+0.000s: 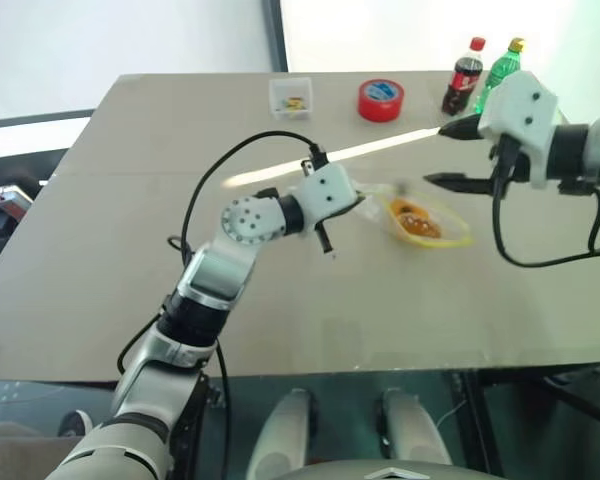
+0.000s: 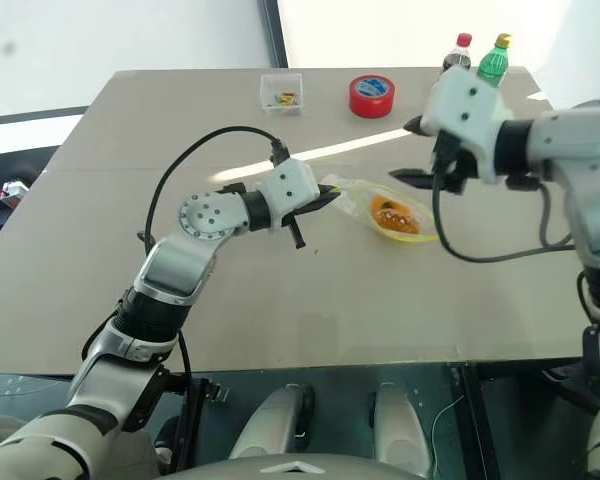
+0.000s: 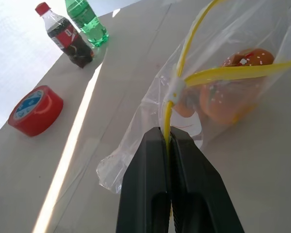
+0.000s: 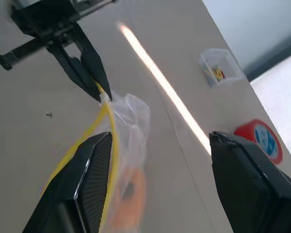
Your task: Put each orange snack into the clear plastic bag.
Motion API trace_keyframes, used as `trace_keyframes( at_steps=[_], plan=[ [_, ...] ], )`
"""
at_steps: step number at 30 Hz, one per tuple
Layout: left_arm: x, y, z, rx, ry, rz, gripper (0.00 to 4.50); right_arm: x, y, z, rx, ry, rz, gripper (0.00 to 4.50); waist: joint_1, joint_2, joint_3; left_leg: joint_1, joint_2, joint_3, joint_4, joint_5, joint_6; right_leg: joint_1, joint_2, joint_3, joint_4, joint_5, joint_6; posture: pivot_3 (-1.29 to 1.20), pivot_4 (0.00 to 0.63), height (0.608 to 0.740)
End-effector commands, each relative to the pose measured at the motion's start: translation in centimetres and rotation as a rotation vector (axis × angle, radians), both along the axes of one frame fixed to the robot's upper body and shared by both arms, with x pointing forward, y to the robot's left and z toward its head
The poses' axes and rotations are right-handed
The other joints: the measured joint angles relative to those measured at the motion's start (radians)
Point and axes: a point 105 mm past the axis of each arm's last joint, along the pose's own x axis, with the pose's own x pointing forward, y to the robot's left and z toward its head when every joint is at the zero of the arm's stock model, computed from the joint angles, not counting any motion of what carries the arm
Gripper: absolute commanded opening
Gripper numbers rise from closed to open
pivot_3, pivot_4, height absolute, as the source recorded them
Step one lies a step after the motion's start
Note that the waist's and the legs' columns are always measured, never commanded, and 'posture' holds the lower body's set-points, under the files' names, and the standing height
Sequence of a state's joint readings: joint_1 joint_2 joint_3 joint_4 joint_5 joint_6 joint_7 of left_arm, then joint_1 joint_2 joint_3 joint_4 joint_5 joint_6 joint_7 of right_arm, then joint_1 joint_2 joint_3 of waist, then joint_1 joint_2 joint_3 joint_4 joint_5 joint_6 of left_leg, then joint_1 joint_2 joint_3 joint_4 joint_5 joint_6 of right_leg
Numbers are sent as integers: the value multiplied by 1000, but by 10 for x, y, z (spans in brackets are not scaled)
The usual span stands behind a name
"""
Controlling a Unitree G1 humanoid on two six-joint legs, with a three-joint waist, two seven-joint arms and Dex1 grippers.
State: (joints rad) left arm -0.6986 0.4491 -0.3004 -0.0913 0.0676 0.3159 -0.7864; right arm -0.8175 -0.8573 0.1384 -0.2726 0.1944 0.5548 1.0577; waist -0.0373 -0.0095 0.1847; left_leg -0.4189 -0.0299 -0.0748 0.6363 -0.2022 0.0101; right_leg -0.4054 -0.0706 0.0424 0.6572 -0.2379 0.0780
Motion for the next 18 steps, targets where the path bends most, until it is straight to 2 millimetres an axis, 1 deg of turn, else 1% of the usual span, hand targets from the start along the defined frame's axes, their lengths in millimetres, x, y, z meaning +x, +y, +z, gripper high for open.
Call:
trace_keyframes(
  at_steps=[1,5,9,13,16,18],
  plan=[
    [-9,-8,18,24,-98,-46,0,3,6,-9,-75,-90,36,3236,0,0,0,0,0,0,0,0,0,0,0,0,0,0,0,0,150,740],
    [-12,-11,21,30,-102,-50,0,2,13,-21,-100,-78,78,3236,3,0,0,0,0,0,0,0,0,0,0,0,0,0,0,0,150,740],
    [-16,-14,21,59,-107,-61,0,-1,22,-24,-75,-50,115,3236,1,0,0,0,0,0,0,0,0,0,0,0,0,0,0,0,150,740],
    [-18,-13,24,52,-98,-56,0,-2,29,-26,-57,-50,130,3236,1,0,0,0,0,-1,0,0,0,0,0,0,1,0,0,0,150,740],
    [-17,-12,25,48,-89,-47,0,-3,34,-29,-42,-45,135,2468,1,0,0,0,0,-1,0,0,0,0,0,0,0,0,0,0,150,740],
    [-17,-11,24,52,-87,-44,0,-3,37,-31,-33,-44,138,1650,1,0,0,0,0,-1,0,0,0,0,0,0,1,0,0,0,150,740]
  ],
)
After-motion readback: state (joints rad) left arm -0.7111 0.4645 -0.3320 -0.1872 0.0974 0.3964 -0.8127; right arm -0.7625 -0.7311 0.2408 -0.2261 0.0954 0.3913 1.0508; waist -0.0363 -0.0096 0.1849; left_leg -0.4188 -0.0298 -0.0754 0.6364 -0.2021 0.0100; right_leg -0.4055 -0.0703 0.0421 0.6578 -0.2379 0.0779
